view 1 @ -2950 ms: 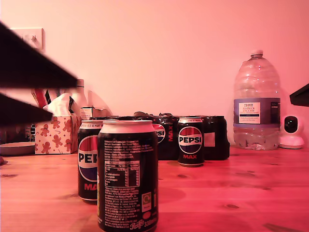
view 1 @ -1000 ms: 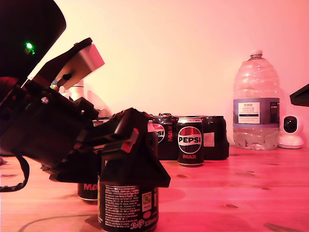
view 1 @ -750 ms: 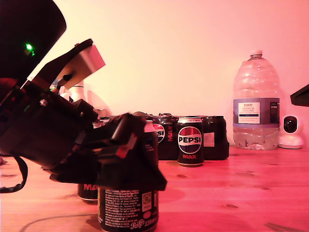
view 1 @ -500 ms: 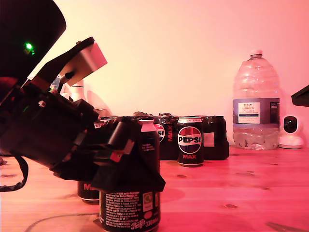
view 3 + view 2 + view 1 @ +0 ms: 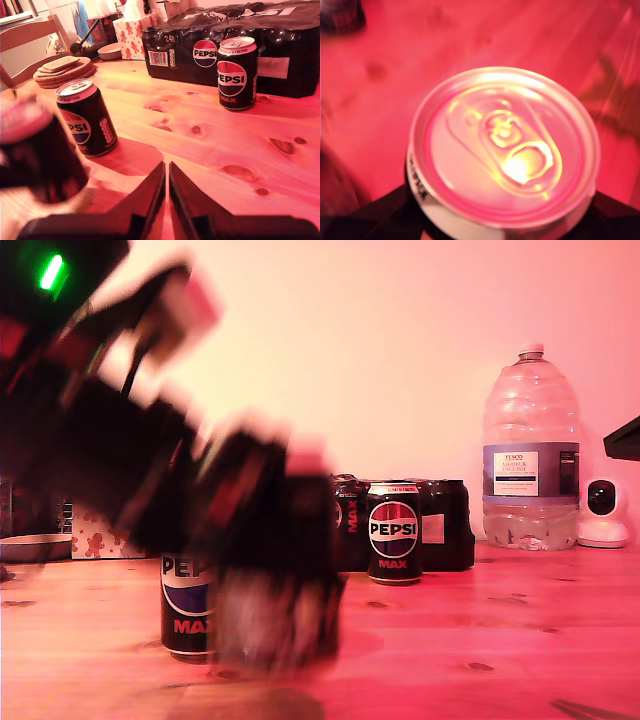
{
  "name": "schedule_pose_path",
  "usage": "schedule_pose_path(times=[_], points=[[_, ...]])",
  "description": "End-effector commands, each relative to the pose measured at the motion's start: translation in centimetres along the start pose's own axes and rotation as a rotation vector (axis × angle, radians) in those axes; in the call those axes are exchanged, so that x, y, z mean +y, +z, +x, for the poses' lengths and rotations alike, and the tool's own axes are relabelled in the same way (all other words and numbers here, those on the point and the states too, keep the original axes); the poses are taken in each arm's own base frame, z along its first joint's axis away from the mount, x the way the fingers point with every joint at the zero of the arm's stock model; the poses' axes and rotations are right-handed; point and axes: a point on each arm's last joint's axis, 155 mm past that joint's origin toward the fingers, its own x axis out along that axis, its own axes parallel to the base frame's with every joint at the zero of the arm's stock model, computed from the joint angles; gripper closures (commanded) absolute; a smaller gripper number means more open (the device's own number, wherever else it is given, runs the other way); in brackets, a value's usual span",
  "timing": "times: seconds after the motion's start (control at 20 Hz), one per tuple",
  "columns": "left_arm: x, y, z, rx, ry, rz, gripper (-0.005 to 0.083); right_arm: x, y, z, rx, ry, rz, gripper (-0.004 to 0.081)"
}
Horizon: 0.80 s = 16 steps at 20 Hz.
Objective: Stack up the Pepsi cans on top of each other
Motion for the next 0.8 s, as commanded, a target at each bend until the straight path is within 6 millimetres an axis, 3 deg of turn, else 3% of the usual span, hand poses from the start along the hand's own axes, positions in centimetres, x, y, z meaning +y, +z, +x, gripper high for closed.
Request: schedule_pose_path(times=[0.0,0.15,0.3,0.6,0.75], points=[[-0.5,5.5,-1.2,-0.131,-0.008,0.037,0.0396,0.1,0.1,0.0,0.001,0.001,-0.003,0.0783],[0.0,8.3,-2.2,-0.157,0.013,0.086,0.0396,-0.1,0.2,0.0,0.0,-0.006,-0.003,0.0783],[2.1,10.1,-3.3,-0.158,0.069,0.107,0.0396,-0.3,0.2,0.0,-0.001,-0.018,-0.003,0.0783],[7.6,10.7,-6.1,-0.15,0.22,0.084,0.0396,-0.3,0.2,0.0,-0.001,-0.02,-0.003,0.0783],[9.4,11.1,-7.2,-0.165,0.267,0.064,0.0396,-0.3,0.2,0.0,-0.001,-0.021,-0.003,0.0783]])
